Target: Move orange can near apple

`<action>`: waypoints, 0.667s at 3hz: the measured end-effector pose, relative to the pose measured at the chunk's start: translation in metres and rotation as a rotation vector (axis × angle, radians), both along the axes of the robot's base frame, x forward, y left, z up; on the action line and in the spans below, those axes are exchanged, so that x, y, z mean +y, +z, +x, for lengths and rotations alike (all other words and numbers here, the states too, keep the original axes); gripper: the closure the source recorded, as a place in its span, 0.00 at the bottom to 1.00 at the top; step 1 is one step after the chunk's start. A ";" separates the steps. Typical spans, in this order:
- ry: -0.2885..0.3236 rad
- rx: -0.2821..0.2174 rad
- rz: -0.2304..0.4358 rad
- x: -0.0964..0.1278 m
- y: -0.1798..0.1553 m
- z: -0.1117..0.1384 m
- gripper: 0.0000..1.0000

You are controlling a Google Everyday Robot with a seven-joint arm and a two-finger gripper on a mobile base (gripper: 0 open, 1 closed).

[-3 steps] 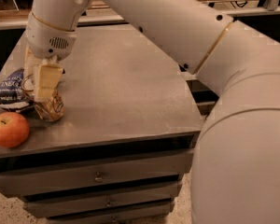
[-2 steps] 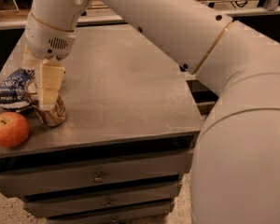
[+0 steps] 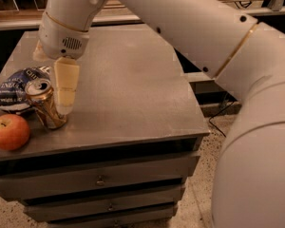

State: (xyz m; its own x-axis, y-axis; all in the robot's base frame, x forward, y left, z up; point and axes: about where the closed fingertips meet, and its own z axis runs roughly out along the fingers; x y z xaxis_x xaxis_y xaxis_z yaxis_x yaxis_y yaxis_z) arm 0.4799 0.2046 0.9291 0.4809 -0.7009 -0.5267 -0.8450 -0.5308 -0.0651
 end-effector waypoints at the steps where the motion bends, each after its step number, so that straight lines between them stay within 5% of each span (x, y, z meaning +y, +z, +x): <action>1: -0.038 -0.023 0.047 -0.029 0.015 -0.015 0.00; 2: -0.171 -0.096 0.113 -0.097 0.038 -0.020 0.00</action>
Offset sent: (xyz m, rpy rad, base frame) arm -0.0120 -0.2292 0.0708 0.1944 -0.1942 -0.4233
